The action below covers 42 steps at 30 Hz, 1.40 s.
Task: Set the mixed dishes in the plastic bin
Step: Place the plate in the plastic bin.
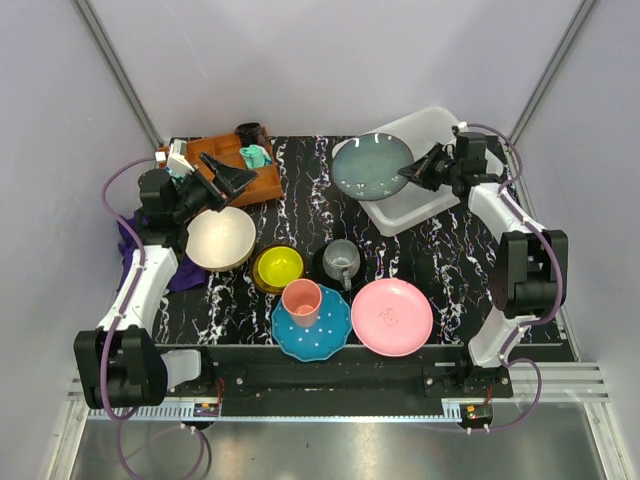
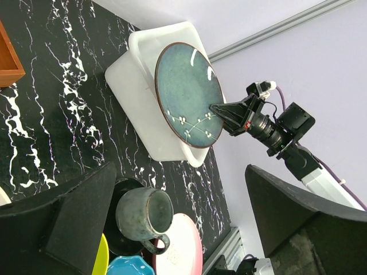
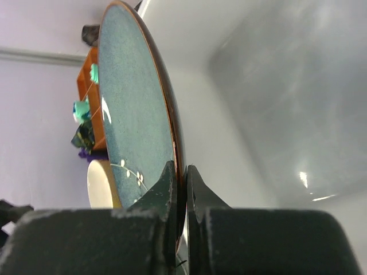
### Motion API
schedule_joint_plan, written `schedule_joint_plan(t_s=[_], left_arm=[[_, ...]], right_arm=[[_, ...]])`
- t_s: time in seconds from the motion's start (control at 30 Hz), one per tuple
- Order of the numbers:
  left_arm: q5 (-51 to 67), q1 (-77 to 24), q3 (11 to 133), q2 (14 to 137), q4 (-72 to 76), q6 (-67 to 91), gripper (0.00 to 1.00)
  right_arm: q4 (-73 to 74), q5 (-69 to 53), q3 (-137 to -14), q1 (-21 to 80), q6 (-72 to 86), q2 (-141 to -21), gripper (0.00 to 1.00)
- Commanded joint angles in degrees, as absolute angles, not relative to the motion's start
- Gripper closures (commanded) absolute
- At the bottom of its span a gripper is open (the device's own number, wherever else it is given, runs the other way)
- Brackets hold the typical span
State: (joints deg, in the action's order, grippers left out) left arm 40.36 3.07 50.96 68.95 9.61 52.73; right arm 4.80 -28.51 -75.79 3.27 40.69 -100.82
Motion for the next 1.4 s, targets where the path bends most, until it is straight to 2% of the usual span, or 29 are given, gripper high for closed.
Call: schedule_joint_plan(t_s=[0.0,0.33,0.87,1.2,1.37], left_arm=[[43.0,3.3,50.5,67.1,12.1,52.0,0.02],[44.6,3.3,49.8,68.2,13.5,52.9,0.02],[45.1,3.4,48.8,69.3,13.8,52.8,0.02],[45.3,3.4,47.9,69.5,14.3,52.9,0.03],[45.3,3.4,47.9,69.3,14.2,52.8,0.03]], right_arm=[[-1.0,-28.5,-81.1,0.7,43.2,-97.9,1.00],[-0.3,-27.3,-83.1,-5.1,43.1,-101.9,1.00],[4.8,-27.6,-87.8,-5.2,37.2,-108.5,1.00],[6.5,-29.1,-91.2,-0.3,35.2,-111.5,1.00],[6.6,-28.2,-91.5,5.4,35.2,-112.0,1.00]])
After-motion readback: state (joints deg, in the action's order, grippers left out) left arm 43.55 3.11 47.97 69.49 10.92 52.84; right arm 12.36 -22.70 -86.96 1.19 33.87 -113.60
